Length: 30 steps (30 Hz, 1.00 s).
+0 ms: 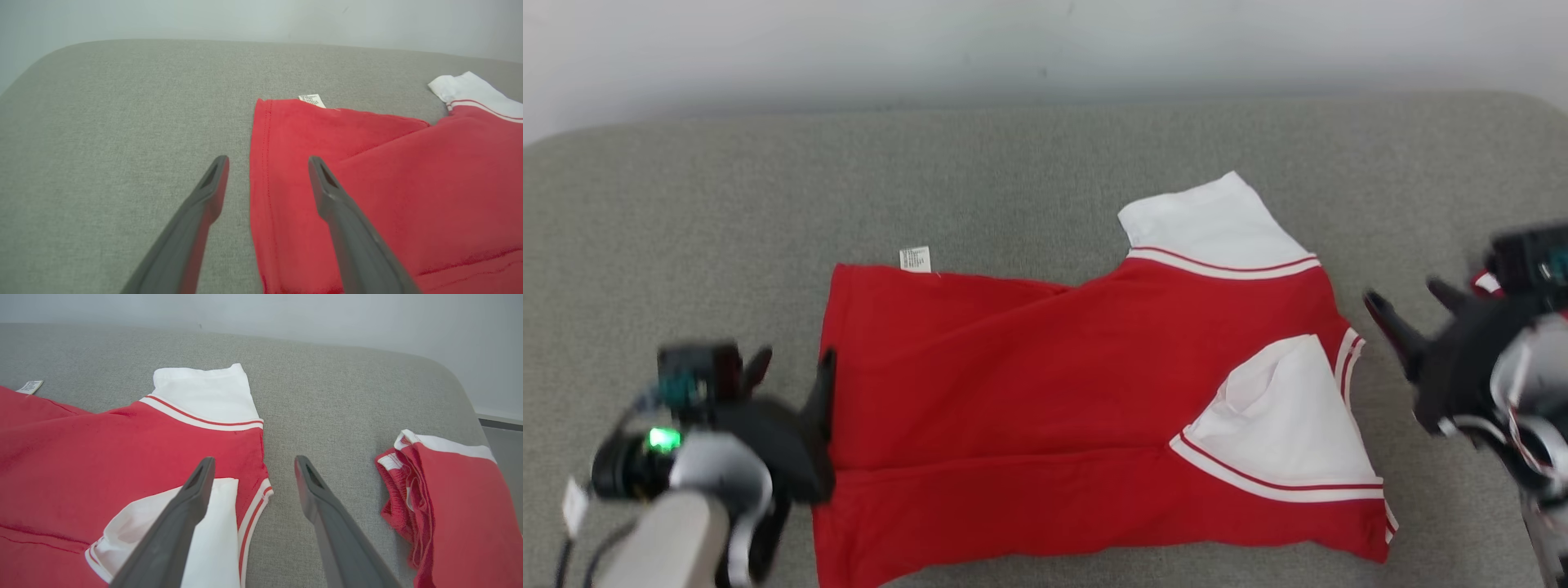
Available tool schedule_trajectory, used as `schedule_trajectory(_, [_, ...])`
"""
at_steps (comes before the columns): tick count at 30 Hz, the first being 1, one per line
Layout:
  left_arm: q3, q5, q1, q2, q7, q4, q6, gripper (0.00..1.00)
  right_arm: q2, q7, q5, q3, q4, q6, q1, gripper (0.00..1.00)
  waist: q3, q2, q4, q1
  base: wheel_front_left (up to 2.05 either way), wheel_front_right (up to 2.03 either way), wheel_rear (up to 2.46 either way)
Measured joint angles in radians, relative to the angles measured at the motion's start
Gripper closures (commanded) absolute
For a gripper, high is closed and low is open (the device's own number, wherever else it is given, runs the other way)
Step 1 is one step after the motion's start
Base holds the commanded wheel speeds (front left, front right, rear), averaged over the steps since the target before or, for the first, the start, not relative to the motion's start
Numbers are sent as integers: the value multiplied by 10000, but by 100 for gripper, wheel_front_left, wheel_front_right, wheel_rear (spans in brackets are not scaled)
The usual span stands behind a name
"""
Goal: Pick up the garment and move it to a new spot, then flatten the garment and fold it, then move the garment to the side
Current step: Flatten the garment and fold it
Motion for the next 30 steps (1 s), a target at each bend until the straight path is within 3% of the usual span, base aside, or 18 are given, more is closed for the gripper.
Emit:
schedule_trajectory(7, [-113, -284, -2640, -138, 1498, 1204, -259, 0, -550, -44, 441, 1383, 1843, 4, -3417, 0, 967, 0, -65, 1, 0, 0, 0])
schedule_trajectory(11, [-301, -184, -3718, -313, 1814, 1912, -332, 0, -732, -403, 518, 1964, 2953, 2, -4812, 0, 1595, 1, -71, 2, 0, 0, 0])
schedule_trajectory(18, [-671, 305, -4554, -282, 1942, 2907, -247, 0, -815, -1045, 654, 2757, 4291, 2, -6185, 0, 2506, 2, -17, 3, 0, 0, 0])
schedule_trajectory(25, [-675, 384, -4848, -343, 1216, 3246, -263, 0, -842, -1442, 1072, 3335, 5101, 2, -6636, 0, 2989, 1, 64, 0, 0, 0, 0])
schedule_trajectory(26, [-698, 368, -4878, -376, 1202, 3312, -339, 51, -853, -1442, 1141, 3375, 5200, 2, -6644, 0, 3031, 1, 81, -1, 0, 0, 0])
schedule_trajectory(27, [-723, 368, -4913, -391, 1179, 3354, -351, 71, -892, -1457, 1179, 3417, 5288, 2, -6645, 0, 3066, 1, 105, -1, 0, 0, 0])
schedule_trajectory(28, [-744, 357, -4940, -437, 1162, 3392, -387, 100, -955, -1496, 1221, 3436, 5358, 2, -6652, 0, 3095, 0, 133, -1, 0, 0, 0])
schedule_trajectory(30, [-851, 343, -5005, -543, 1193, 3419, -422, 100, -1106, -1611, 1250, 3448, 5469, 2, -6746, 0, 3149, 0, 202, -2, 0, 0, 0])
